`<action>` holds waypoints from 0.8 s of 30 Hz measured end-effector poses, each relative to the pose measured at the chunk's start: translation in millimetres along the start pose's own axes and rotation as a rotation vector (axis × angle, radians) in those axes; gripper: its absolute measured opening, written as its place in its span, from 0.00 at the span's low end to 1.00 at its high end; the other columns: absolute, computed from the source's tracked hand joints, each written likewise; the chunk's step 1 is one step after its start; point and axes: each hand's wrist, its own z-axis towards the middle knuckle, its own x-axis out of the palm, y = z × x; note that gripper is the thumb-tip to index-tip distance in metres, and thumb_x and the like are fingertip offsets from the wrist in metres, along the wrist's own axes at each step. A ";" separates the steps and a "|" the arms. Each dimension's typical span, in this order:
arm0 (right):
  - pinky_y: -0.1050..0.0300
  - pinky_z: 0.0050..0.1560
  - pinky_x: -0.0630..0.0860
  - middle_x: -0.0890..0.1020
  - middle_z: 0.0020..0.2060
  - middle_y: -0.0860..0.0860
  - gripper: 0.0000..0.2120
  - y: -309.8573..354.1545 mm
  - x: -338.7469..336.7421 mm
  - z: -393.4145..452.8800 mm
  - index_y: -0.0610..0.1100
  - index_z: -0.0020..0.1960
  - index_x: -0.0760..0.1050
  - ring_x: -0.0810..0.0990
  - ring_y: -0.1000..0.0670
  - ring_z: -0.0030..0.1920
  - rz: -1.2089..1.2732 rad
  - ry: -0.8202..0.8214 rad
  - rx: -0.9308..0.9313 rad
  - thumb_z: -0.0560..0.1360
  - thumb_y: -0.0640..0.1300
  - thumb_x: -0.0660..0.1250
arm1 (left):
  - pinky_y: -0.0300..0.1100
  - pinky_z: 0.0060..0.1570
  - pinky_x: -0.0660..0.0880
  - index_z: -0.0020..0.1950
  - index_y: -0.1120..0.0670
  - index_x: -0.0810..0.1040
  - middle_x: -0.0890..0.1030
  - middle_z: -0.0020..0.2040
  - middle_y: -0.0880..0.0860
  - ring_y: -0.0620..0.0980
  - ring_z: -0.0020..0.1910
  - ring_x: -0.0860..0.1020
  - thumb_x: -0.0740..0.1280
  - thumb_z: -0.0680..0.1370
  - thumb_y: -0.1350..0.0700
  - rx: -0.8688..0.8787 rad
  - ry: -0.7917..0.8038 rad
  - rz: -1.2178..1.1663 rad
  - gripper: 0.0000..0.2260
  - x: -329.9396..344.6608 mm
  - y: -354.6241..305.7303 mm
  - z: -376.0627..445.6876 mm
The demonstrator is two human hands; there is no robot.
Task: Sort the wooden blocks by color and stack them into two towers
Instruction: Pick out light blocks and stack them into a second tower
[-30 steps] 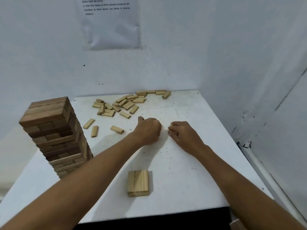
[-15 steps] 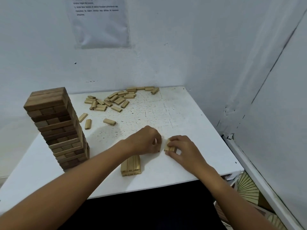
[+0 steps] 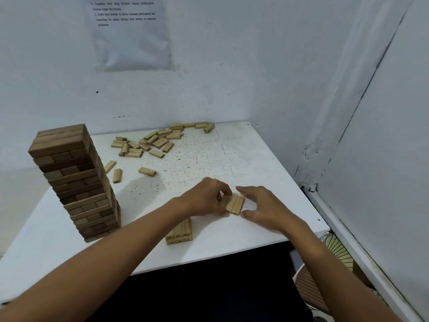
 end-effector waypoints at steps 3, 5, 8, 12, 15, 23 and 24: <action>0.61 0.62 0.68 0.79 0.59 0.52 0.31 2.3 1.4 0.1 0.48 0.72 0.70 0.74 0.52 0.64 0.041 -0.038 0.005 0.70 0.43 0.74 | 0.41 0.48 0.78 0.59 0.53 0.79 0.82 0.49 0.50 0.44 0.46 0.80 0.79 0.67 0.55 -0.005 -0.006 -0.034 0.22 0.6 1.0 1.0; 0.61 0.59 0.69 0.79 0.54 0.55 0.30 3.3 4.6 -0.1 0.48 0.70 0.71 0.75 0.54 0.59 0.075 -0.074 0.005 0.70 0.43 0.76 | 0.42 0.49 0.79 0.62 0.54 0.78 0.82 0.51 0.51 0.44 0.47 0.80 0.79 0.67 0.56 -0.017 -0.022 -0.068 0.24 0.7 3.6 1.1; 0.57 0.60 0.71 0.80 0.50 0.56 0.31 4.1 10.5 -1.1 0.49 0.68 0.73 0.75 0.54 0.56 0.104 -0.125 0.018 0.67 0.46 0.78 | 0.37 0.48 0.78 0.63 0.55 0.77 0.81 0.55 0.51 0.43 0.48 0.80 0.78 0.67 0.59 -0.006 -0.031 -0.098 0.25 -1.6 5.0 -0.6; 0.50 0.61 0.70 0.79 0.47 0.56 0.32 7.8 23.1 -2.8 0.51 0.67 0.72 0.74 0.51 0.56 0.038 -0.215 0.016 0.65 0.50 0.79 | 0.34 0.50 0.76 0.69 0.54 0.73 0.78 0.58 0.47 0.41 0.53 0.78 0.81 0.64 0.56 0.017 0.019 -0.182 0.35 -6.3 3.9 -6.6; 0.51 0.59 0.68 0.80 0.47 0.55 0.31 12.3 30.9 -4.3 0.52 0.65 0.72 0.73 0.51 0.54 -0.002 -0.278 0.037 0.65 0.52 0.78 | 0.38 0.54 0.77 0.73 0.54 0.68 0.77 0.62 0.49 0.42 0.55 0.77 0.81 0.63 0.58 0.029 0.033 -0.197 0.40 -5.5 5.8 -8.7; 0.48 0.60 0.70 0.78 0.45 0.58 0.28 11.4 31.6 -6.5 0.52 0.65 0.72 0.75 0.52 0.51 0.037 -0.254 0.046 0.68 0.49 0.76 | 0.40 0.62 0.74 0.74 0.54 0.67 0.75 0.66 0.51 0.45 0.60 0.77 0.78 0.65 0.65 0.040 0.031 -0.285 0.40 -3.0 10.1 -8.5; 0.48 0.60 0.71 0.78 0.44 0.58 0.27 10.5 29.8 -6.8 0.52 0.65 0.72 0.76 0.52 0.51 0.050 -0.245 0.048 0.69 0.47 0.76 | 0.39 0.62 0.74 0.74 0.53 0.67 0.75 0.66 0.51 0.45 0.60 0.77 0.78 0.65 0.66 0.042 0.027 -0.297 0.40 -2.1 10.6 -8.0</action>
